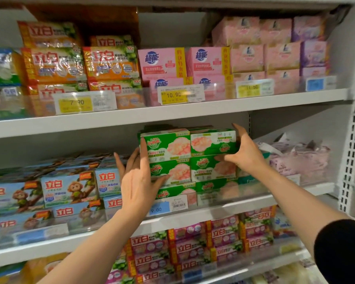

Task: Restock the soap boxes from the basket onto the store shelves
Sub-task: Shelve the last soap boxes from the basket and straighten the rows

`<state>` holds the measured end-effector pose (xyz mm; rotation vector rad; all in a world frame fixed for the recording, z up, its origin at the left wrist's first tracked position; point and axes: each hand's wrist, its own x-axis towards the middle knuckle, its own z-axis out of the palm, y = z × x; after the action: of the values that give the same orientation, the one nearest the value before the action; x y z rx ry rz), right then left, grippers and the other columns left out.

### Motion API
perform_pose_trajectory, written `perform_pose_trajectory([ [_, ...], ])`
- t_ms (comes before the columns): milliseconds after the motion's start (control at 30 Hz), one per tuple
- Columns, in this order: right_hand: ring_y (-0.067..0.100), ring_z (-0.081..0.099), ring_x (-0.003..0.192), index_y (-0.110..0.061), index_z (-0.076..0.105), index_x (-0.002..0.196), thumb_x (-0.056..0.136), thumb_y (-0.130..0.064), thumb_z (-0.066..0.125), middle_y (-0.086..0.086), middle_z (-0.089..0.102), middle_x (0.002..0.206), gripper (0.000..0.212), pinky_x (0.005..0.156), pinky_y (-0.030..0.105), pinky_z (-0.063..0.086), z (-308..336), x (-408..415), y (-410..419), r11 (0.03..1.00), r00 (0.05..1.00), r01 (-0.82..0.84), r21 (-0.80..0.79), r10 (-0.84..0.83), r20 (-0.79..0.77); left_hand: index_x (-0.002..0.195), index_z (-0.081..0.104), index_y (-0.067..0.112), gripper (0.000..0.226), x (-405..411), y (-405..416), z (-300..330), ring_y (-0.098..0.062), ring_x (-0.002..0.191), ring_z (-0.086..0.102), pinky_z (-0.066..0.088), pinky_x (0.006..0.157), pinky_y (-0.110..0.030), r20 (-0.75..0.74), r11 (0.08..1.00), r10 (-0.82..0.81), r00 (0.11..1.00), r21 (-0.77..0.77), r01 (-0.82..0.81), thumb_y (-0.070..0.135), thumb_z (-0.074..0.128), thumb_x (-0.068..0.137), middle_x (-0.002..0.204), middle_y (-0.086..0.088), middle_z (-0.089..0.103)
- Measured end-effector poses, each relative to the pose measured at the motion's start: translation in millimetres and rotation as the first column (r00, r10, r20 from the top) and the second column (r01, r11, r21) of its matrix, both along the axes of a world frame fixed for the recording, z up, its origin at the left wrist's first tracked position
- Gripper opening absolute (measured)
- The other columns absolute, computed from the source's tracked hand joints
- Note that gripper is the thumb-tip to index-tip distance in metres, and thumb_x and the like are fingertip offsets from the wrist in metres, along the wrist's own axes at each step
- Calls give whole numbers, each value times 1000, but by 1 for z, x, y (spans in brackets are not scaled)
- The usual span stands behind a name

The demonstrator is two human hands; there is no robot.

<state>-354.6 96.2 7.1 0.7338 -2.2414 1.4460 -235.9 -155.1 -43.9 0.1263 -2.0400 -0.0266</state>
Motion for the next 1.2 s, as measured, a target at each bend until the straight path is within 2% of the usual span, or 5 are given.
perform_pose_trajectory([
  [233,18,61,97,-5,42,137,68,5,80,7,64,111,79,81,28,54,19,-3,-1,977,948,-186,-107,207,240,152,20,1,82,-10,24,-26,-40,147,-7,-6,119,-51,-64,992,48,997,-115,-55,36,61,90,157,-28,4],
  [400,15,68,83,-5,66,103,64,9,80,10,72,101,44,66,24,56,16,-7,-1,958,926,-179,-223,240,291,154,14,6,77,-19,46,-30,-27,150,5,5,119,-51,78,943,58,995,-333,-29,40,45,92,162,-11,10],
  [667,18,71,74,-11,55,100,65,8,74,10,68,99,44,70,37,60,16,3,44,595,918,-111,-796,368,147,153,15,4,80,-21,57,-32,-29,150,7,4,118,-54,107,967,53,993,-253,-24,44,37,88,161,-13,12],
  [800,23,70,78,-6,49,125,40,-10,89,17,66,111,95,69,42,60,13,4,69,455,887,-90,-886,442,137,152,19,0,80,-23,77,-20,-29,149,9,3,119,-53,80,983,-9,997,-183,24,40,48,89,159,-17,19],
  [1200,22,67,90,-17,66,92,72,-7,80,10,69,94,27,82,33,54,26,15,45,881,982,-185,-435,155,-105,150,26,4,81,-31,76,-10,-30,147,13,9,115,-57,128,961,33,991,-276,4,42,51,83,157,-12,26],
])
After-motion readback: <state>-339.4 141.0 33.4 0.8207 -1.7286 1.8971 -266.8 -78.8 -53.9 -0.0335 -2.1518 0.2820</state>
